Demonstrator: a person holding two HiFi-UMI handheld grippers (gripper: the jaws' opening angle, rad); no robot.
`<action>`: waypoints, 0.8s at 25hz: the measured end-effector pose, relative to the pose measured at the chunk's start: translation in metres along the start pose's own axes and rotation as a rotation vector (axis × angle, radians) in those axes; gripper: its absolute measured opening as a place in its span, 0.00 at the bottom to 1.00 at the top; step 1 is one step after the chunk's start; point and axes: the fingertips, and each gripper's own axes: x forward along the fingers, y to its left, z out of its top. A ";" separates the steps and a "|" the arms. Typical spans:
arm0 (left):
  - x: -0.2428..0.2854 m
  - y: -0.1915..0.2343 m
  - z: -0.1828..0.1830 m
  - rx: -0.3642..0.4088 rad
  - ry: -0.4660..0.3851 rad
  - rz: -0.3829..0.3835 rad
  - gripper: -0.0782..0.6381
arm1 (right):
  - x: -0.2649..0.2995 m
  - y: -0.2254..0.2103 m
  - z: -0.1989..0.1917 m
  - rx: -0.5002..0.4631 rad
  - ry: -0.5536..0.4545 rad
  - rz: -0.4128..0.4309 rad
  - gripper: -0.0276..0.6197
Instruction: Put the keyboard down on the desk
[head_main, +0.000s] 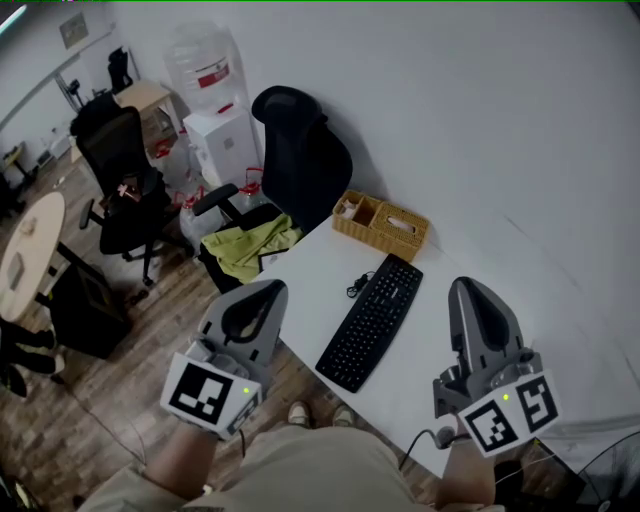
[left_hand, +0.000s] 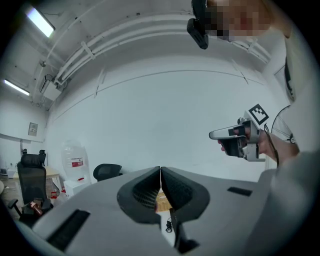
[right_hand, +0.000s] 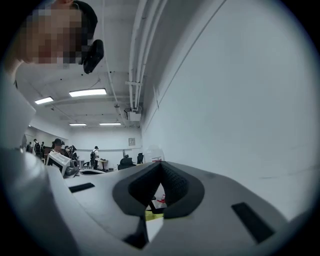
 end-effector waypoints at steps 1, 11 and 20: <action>-0.003 0.000 0.002 -0.002 -0.002 0.002 0.14 | -0.003 0.004 0.005 -0.008 -0.012 0.005 0.08; -0.020 -0.023 -0.001 -0.028 0.020 -0.016 0.14 | -0.014 0.012 -0.027 -0.185 0.068 -0.003 0.08; -0.018 -0.036 -0.037 -0.018 0.115 -0.028 0.14 | -0.022 0.011 -0.072 -0.159 0.166 -0.009 0.08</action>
